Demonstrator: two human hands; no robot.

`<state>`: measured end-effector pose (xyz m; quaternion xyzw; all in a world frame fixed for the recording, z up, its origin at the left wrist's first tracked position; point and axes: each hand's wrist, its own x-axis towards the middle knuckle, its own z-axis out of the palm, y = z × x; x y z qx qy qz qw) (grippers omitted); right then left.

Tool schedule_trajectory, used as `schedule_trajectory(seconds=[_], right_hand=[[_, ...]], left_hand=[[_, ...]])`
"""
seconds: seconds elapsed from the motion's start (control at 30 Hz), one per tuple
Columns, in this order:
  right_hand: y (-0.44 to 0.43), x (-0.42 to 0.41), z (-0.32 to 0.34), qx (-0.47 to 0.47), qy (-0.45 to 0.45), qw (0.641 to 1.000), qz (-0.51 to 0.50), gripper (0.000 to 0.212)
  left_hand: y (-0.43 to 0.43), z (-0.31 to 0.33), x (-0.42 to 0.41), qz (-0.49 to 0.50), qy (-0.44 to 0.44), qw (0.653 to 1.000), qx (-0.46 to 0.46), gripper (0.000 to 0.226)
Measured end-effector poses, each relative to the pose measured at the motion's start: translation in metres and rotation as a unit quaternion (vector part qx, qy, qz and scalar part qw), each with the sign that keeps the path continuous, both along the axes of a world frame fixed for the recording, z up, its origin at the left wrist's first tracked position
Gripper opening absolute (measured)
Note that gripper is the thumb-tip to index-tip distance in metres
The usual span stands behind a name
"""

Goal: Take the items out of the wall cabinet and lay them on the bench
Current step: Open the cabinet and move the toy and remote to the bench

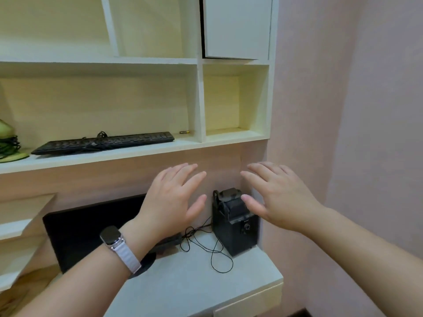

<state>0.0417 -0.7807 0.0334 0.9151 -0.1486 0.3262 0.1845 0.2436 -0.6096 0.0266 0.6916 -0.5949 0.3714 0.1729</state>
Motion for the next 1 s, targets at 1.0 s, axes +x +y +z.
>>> schedule_trajectory(seconds=[1.0], right_hand=[[-0.183,0.183,0.239,-0.262,-0.105,0.956,0.085,0.055]], left_hand=[[-0.203,0.224,0.159,0.028,-0.100,0.971,-0.215,0.052]])
